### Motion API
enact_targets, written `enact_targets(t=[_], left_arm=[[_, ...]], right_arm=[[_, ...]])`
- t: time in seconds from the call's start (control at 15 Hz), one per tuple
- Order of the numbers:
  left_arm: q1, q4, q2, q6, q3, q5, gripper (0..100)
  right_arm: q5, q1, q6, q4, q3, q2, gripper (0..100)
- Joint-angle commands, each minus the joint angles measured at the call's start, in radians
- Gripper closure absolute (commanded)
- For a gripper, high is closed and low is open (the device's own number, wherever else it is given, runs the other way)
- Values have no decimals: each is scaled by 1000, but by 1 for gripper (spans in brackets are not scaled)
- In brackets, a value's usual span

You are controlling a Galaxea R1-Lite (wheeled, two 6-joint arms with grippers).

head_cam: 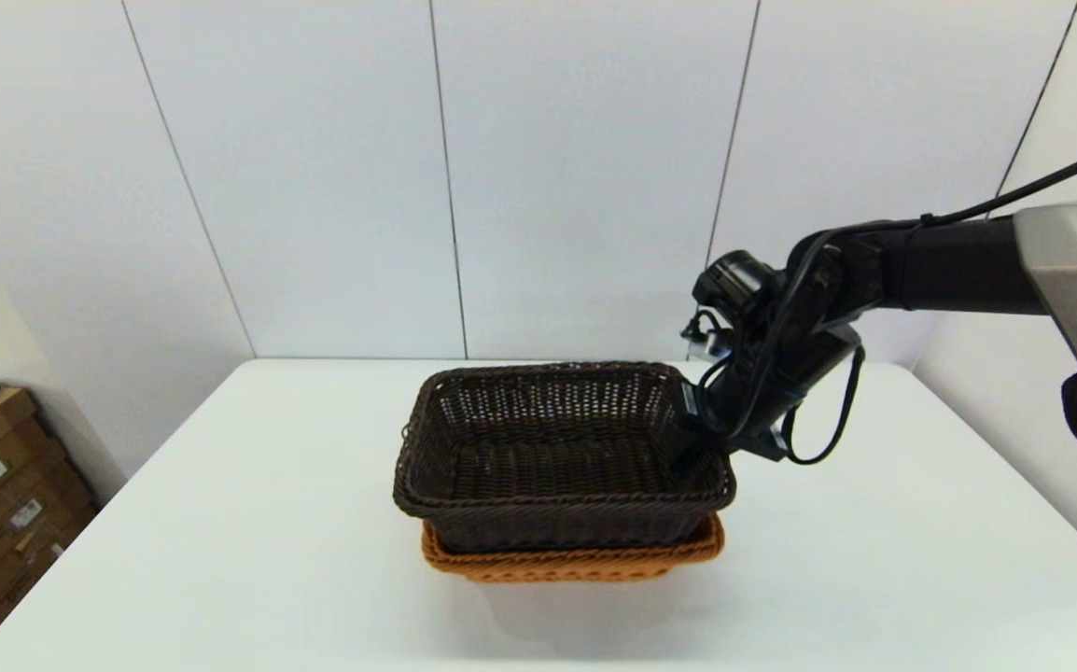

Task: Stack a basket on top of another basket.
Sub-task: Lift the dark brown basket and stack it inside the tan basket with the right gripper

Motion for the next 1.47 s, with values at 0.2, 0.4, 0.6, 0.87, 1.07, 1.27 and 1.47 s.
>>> enact_targets(t=[0.2,0.4,0.6,0.87,1.07,1.27,1.47], left_arm=[[0,0,0,-1,-1,0,0],[0,0,0,-1,1,0,0],[0,0,0,-1,1,0,0],[0,0,0,-1,-1,-1,0],[0,0,0,-1,-1,0,0],[0,0,0,-1,1,0,0],[0,0,0,-1,1,0,0]], right_arm=[[1,-1,0,-13,-1,21,100],[-1,-4,-1,-14,-5,21,100],[-2,-6,-4,-16,-8,21,100],[-4,-27,-23,-14,-10,19,100],[-2,-37,-34,-13,-8,21,100],[-1,-37,-40,-11,-7,18,100],[-1,-35,-40,-11,-7,19,100]])
